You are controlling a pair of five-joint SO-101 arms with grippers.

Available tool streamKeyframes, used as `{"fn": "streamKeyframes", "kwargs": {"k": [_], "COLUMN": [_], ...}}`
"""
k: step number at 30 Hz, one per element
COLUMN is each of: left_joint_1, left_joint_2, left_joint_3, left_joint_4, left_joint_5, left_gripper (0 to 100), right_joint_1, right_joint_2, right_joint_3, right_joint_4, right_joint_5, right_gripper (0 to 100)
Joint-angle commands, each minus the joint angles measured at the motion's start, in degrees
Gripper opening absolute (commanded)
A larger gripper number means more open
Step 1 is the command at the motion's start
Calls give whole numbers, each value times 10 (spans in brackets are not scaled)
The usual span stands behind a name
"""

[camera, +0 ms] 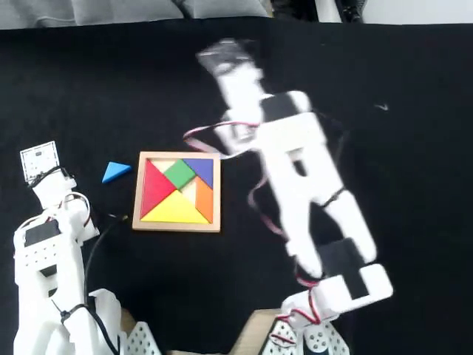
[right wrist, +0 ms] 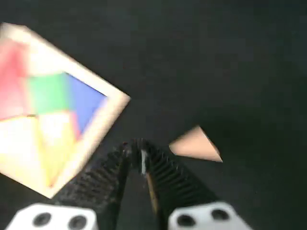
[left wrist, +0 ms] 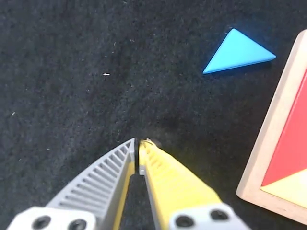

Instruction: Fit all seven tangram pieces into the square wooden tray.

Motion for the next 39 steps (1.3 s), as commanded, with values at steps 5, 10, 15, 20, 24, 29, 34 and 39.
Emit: {"fn": "streamKeyframes", "kwargs": {"k": [5,10,15,20,24,29,34,39], "left_joint_1": [-1,-1,-1,-1,-1,-1,-1,-1], "left_joint_2": [-13,-13,-13,-13,-13,-13,-13,-13], "left_joint_3": [7,8,8,7,7,7,8,8], "left_joint_4": [-9,-10,-10,-10,-10,-10,-10,-10], "left_joint_5": [7,5,5,4,4,4,4,4], "left_gripper": [29,29,29,29,29,29,29,29], "right_joint_1": [46,45,46,47,56,114,160,203], "right_joint_2": [83,175,237,253,255,262,260,219], "right_joint_3": [36,-34,-86,-110,-111,-111,-103,-98], "right_joint_4": [-127,-128,-106,-37,-8,-14,16,56], "right_joint_5": [5,2,1,4,5,33,62,74], "right_gripper": [11,11,11,11,11,11,11,11]}}
